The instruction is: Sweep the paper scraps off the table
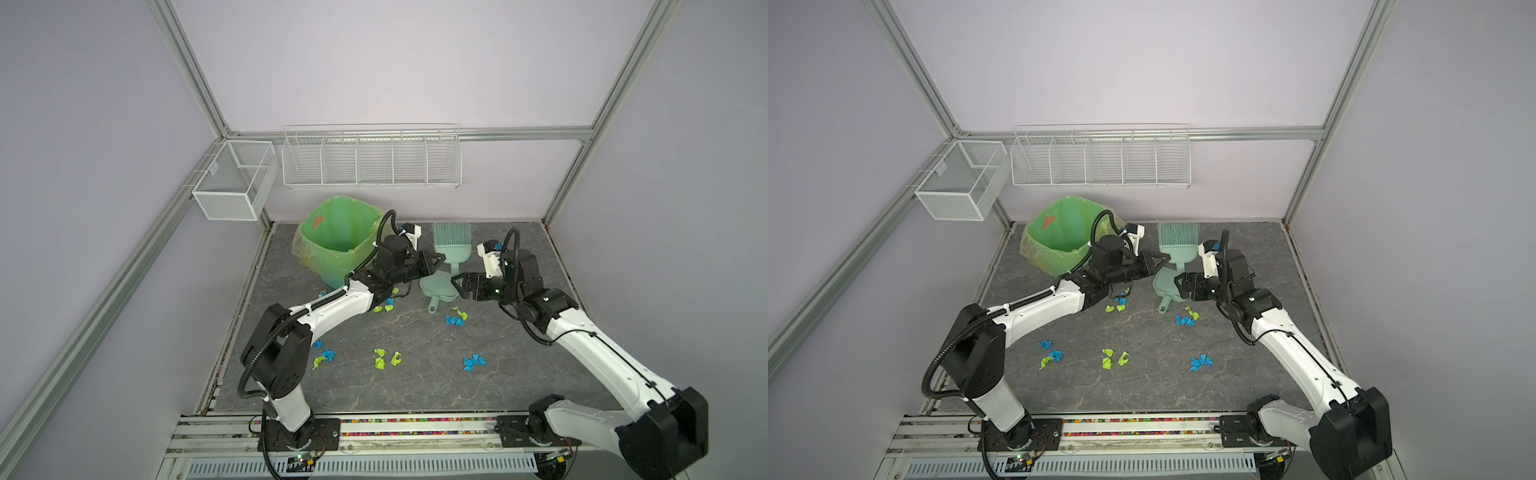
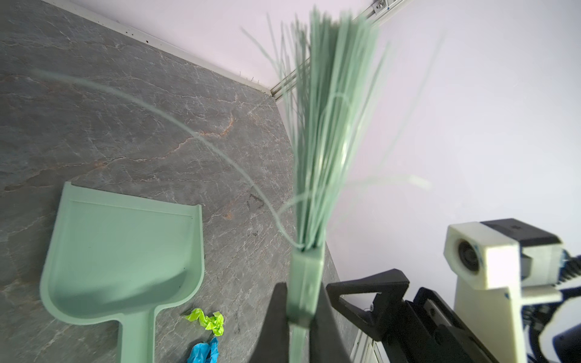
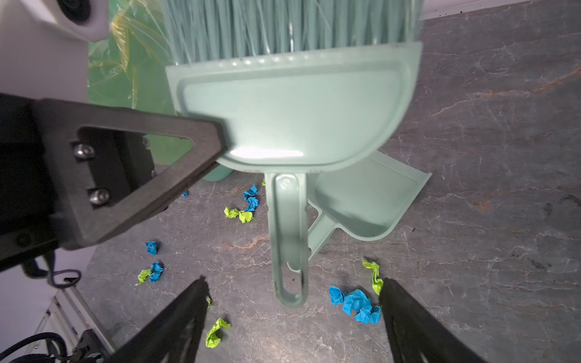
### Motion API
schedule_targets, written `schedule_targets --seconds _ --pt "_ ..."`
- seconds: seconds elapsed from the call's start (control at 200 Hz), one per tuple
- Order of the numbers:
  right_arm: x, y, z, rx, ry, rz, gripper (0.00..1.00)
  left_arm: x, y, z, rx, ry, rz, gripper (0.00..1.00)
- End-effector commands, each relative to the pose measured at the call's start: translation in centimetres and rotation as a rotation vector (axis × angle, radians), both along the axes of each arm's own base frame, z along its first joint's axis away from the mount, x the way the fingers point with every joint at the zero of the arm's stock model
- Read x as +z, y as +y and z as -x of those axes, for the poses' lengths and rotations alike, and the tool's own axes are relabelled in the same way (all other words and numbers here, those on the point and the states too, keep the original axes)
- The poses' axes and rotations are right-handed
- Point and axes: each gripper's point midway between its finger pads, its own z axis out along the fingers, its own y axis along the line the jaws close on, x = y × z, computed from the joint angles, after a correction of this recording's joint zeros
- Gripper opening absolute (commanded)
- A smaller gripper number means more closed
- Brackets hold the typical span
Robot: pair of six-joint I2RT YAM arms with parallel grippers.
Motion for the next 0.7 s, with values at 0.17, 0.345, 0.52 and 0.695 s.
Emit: schedule_targets --seconds 0.17,0.345,0.52,0.695 --pt "1.2 -1.0 0.5 -0.017 0.013 -0.252 0.88 4.4 1.0 -1.2 0.010 -0.051 0.159 0.00" --pt "1.9 -1.8 0.2 -0.066 -0.003 -0.404 0.89 5.6 1.1 -2.1 0.012 -0.045 0.226 0.00" --pt "3.3 -3.1 -0.5 -0.099 -0.065 -0.543 0.90 7.7 1.6 -2.8 0.051 -0.063 0.314 0.00" --pt "4.7 -3.9 -1.6 -0.160 -0.129 -0.690 0.93 8.8 1.3 -4.2 0.085 -0.021 0.421 0.00"
